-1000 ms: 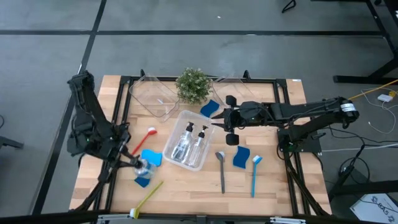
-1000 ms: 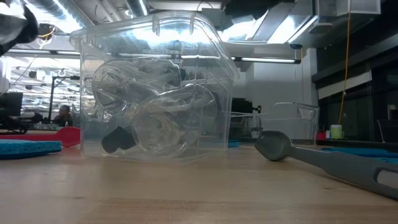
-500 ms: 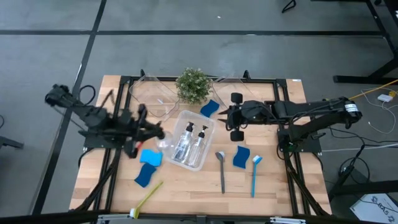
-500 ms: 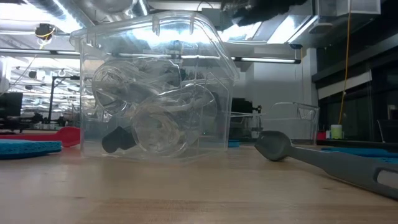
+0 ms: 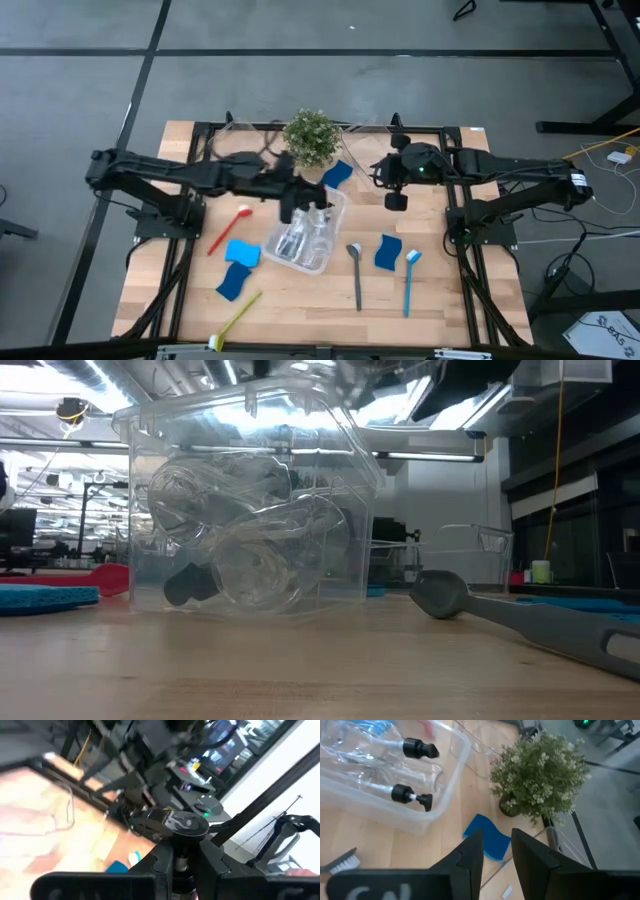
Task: Pick & Place Kitchen Sink Supplies
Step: Put the liquid dispenser bottle into the white bin
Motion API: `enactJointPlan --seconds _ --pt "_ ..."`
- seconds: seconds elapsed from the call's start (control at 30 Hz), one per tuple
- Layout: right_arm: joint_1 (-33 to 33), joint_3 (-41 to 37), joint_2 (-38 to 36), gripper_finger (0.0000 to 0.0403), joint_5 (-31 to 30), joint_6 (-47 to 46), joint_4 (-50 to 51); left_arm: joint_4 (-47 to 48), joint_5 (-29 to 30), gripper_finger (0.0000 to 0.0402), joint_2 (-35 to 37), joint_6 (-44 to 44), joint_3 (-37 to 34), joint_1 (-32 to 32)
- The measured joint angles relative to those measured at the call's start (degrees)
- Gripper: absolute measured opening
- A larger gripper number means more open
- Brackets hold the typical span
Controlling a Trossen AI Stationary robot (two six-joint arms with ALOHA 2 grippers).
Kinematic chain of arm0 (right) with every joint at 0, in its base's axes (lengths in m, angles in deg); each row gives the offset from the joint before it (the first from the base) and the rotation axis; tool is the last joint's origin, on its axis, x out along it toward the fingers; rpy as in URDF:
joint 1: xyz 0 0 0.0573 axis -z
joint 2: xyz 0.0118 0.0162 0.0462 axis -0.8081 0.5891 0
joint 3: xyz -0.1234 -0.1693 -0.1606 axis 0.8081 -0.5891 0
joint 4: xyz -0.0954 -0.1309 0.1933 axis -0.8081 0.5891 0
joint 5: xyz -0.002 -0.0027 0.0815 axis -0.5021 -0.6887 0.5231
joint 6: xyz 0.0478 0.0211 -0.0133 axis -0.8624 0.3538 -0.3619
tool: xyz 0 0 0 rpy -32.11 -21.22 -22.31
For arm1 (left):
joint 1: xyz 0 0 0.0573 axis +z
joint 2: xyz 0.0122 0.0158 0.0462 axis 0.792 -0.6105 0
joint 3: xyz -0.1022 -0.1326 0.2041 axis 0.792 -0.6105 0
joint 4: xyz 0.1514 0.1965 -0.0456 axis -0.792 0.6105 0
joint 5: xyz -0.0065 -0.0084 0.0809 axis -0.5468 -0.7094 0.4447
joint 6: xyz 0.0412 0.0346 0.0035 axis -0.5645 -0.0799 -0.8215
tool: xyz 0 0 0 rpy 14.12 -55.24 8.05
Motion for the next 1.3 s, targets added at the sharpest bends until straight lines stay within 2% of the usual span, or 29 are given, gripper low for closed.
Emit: enactJointPlan --seconds 0.17,0.33,0.47,0.6,0.7,0.9,1.3 --pt "0.6 0.0 0.0 0.01 0.1 -0.1 1.6 3.8 -3.8 0.0041 -4.0 2.5 3.1 2.5" --pt "0.6 0.0 0.0 0.01 0.1 -0.2 3.5 10.9 -3.9 0.003 -4.1 2.6 5.9 3.2" --pt "0.6 0.0 0.0 0.01 1.1 -0.4 4.1 13.3 -6.0 0.003 -4.1 3.7 6.1 3.1" --pt "0.6 0.0 0.0 0.01 2.8 -0.8 3.5 20.3 -6.0 0.0031 -6.3 4.1 6.2 3.8" --pt "0.5 0.0 0.1 0.01 2.8 -1.3 2.8 20.0 -5.8 0.0032 -8.2 4.2 6.1 4.3" --pt "0.5 0.0 0.1 0.01 2.8 -1.9 2.7 17.4 -10.4 0.0052 -9.7 2.2 6.2 5.1" --pt "0.5 0.0 0.1 0.01 3.1 -3.0 2.8 17.7 -9.6 0.0119 -9.7 -5.6 6.2 7.8"
